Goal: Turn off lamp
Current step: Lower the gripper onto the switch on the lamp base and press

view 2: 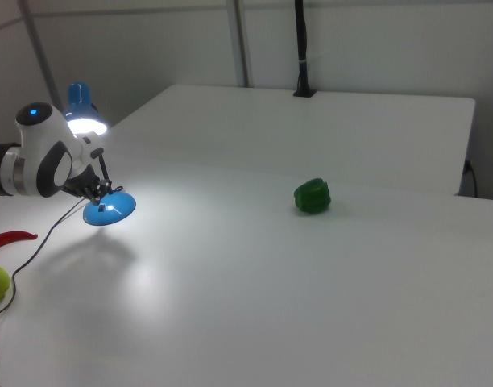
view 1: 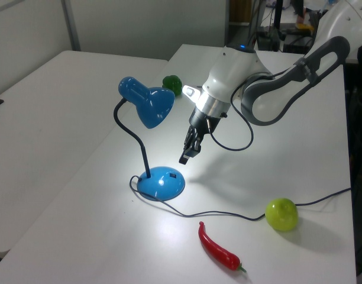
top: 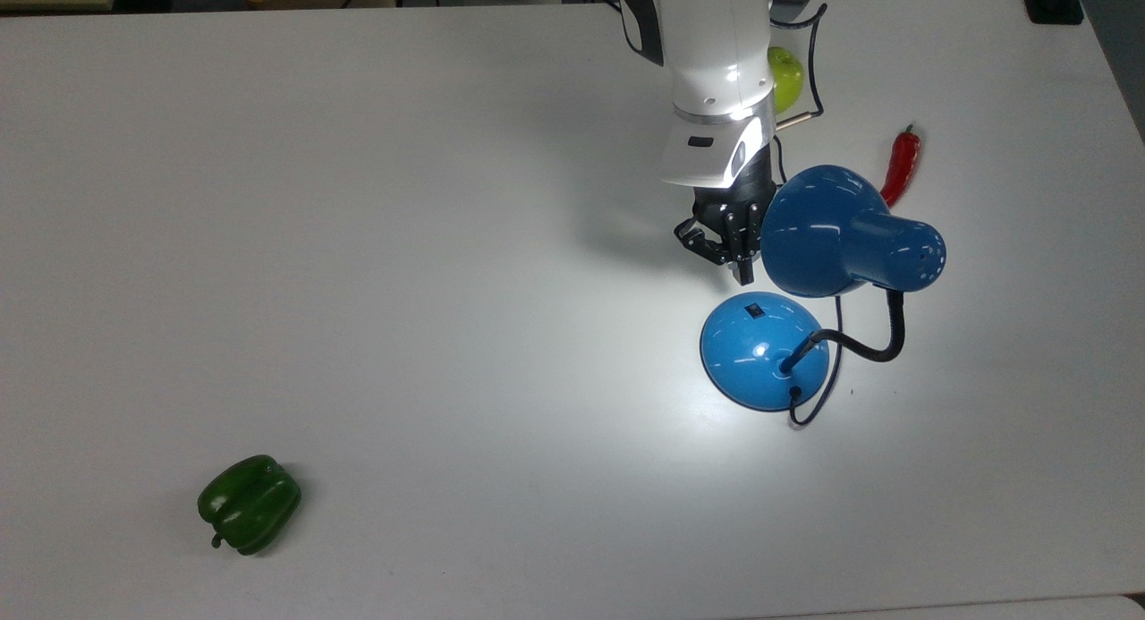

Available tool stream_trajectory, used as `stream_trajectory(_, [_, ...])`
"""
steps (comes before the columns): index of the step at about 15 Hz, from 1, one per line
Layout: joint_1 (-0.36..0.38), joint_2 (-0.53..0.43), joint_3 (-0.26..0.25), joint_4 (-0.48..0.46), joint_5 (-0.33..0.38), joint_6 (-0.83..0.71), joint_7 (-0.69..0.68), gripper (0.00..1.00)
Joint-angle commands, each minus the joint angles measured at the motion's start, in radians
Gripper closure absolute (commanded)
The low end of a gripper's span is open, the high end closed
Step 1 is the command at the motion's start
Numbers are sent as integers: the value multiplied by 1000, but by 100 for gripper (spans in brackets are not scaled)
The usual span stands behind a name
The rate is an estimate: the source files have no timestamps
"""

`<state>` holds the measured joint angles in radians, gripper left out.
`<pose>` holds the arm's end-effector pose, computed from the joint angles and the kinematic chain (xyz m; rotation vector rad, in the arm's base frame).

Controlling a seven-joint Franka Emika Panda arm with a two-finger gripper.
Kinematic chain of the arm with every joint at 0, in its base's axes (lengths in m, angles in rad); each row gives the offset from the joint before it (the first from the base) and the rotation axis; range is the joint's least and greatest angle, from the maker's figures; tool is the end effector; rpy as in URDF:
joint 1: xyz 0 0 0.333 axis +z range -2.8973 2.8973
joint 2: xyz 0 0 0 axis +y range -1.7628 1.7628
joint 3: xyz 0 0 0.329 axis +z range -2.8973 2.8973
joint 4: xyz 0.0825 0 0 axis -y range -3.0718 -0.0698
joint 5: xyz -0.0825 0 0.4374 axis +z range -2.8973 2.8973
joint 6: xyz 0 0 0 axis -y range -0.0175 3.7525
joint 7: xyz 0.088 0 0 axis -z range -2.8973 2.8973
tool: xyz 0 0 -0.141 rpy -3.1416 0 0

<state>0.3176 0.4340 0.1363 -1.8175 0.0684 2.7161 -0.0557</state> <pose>0.6752 0.3194 0.3016 -2.8201 -0.6127 -0.6454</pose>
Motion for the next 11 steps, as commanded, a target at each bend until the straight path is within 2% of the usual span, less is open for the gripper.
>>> stream_trajectory(1, [1,54,6,32,-2,62,-3,100])
stream_trajectory(11, [2,111,6,55,-19,128,-4,100])
